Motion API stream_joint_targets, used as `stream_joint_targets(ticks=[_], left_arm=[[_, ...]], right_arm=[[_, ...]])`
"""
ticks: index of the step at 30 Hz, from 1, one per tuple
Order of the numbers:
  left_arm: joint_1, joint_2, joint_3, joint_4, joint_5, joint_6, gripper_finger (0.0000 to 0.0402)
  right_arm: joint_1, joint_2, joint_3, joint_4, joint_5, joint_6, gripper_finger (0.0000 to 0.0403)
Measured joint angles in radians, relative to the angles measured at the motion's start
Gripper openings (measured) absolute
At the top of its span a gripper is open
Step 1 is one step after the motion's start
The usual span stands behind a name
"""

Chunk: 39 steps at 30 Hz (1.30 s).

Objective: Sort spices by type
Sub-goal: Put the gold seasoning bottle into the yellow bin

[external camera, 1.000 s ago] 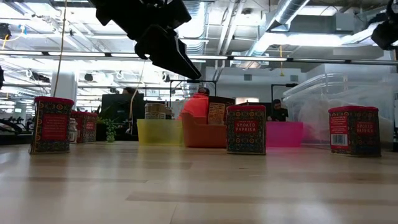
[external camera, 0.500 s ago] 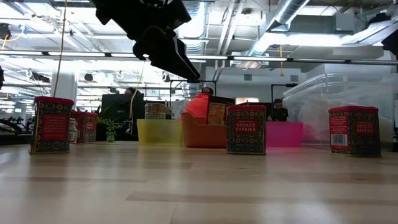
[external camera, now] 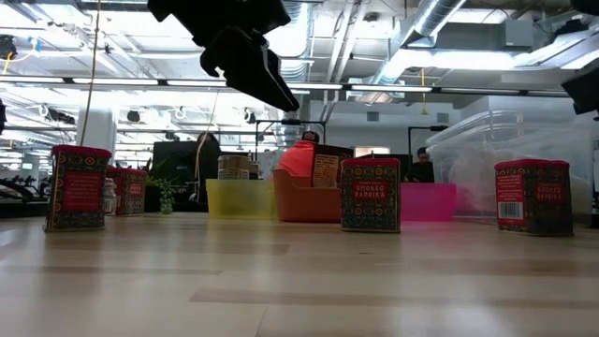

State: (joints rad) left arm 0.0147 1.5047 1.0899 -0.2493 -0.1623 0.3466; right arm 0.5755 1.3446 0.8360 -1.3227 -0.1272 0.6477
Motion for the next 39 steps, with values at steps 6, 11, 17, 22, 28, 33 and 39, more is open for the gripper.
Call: stream_joint_targets(ticks=[6,11,17,22,28,33,39], left_arm=[[-0.001,-0.007,0.0,-0.031,-0.004,-0.006,0.0233],[-0.002,-0.076,0.0,-0.087,-0.029,-0.024,0.0233],[-0.002,-0.179,0.0,-0.114,-0.048,-0.122,0.0233],[-0.002,-0.189,0.0,-0.196,-0.046,-0.177,0.0233],[-0.002,-0.19,0.0,-0.273,-0.044,-0.222,0.0233],[-0.025,-0.198,-0.001,-0.35,-0.046,-0.25,0.0233],[-0.048,-0.216,-0.001,-0.394,-0.065,-0.293,0.0233]], right_arm=[[-0.003,0.032,0.002,0.011,-0.001,-0.047,0.0302],[-0.046,0.037,0.034,0.015,0.039,-0.067,0.0302],[-0.135,0.037,0.173,0.001,0.142,-0.158,0.0302],[-0.203,0.084,0.294,0.046,0.152,-0.312,0.0302],[-0.321,0.28,0.499,0.046,0.221,-0.54,0.0302],[-0.395,0.47,0.7,-0.015,0.196,-0.697,0.0302],[-0.427,0.633,0.923,-0.099,0.186,-0.846,0.0307]])
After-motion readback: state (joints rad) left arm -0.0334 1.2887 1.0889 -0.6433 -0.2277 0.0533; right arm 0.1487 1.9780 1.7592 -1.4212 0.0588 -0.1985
